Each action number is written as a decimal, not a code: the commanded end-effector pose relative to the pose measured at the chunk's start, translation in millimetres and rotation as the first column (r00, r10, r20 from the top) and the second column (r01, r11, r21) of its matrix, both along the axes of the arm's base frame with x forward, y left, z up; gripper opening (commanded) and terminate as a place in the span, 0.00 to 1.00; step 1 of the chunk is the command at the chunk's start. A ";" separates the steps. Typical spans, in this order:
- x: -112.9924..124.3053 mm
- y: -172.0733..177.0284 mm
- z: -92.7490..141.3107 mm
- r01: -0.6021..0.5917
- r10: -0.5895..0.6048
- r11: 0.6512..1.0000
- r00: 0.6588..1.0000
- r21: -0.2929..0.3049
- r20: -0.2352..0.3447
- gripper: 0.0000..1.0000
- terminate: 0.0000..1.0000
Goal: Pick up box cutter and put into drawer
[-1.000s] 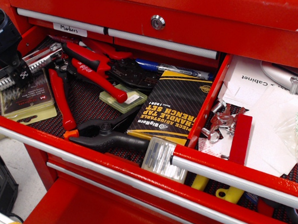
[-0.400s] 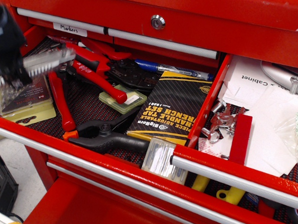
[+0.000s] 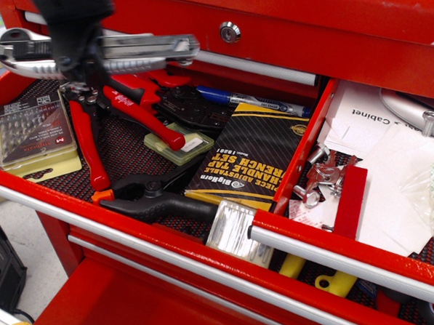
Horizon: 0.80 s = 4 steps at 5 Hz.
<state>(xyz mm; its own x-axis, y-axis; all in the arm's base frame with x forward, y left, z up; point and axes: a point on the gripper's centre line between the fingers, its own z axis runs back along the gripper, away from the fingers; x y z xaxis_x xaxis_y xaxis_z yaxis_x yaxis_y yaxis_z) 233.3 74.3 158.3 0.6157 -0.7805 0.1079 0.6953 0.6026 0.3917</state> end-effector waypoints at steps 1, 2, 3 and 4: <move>28.1 -81.1 37.0 -0.235 0.229 0.964 0.972 -0.121 -0.059 0.00 0.00; 48.6 -125.6 52.6 -0.360 0.344 0.914 0.932 -0.187 -0.114 0.00 0.00; 50.9 -173.4 67.1 -0.237 0.239 0.966 0.971 -0.104 0.011 1.00 0.00; 57.4 -191.1 57.8 -0.301 0.309 0.948 0.949 -0.107 0.068 0.00 0.00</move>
<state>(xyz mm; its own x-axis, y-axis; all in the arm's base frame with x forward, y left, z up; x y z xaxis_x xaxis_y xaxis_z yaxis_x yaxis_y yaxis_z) 286.4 -113.1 196.5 0.8223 -0.5407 0.1773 0.4518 0.8099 0.3741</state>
